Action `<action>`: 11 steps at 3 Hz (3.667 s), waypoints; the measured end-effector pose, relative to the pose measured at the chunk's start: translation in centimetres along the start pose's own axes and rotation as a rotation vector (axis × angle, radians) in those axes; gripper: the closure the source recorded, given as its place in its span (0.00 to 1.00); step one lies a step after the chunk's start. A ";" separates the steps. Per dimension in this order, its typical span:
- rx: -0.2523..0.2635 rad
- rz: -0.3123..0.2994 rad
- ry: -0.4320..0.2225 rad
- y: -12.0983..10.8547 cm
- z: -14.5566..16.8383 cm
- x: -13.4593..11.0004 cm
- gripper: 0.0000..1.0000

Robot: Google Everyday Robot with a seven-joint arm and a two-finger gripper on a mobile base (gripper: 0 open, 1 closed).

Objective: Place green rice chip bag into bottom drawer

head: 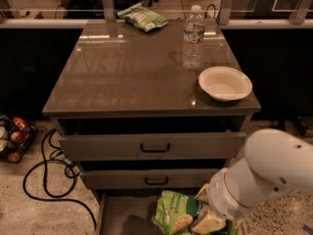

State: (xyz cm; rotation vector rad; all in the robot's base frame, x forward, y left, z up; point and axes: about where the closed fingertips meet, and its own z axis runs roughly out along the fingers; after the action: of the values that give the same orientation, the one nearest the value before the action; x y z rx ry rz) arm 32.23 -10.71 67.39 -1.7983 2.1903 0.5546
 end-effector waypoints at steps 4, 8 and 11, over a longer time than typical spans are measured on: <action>0.051 -0.011 -0.046 5.1 14.4 1.9 1.00; 0.127 -0.094 -0.056 -6.8 29.0 -2.3 1.00; 0.068 0.008 -0.049 -5.3 40.1 0.1 1.00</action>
Offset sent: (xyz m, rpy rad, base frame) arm -0.0892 0.0569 -0.1452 0.0348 -0.0498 -0.0177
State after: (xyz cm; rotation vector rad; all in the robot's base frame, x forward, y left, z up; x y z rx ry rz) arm 35.62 6.15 30.72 -1.7240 2.1580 0.5140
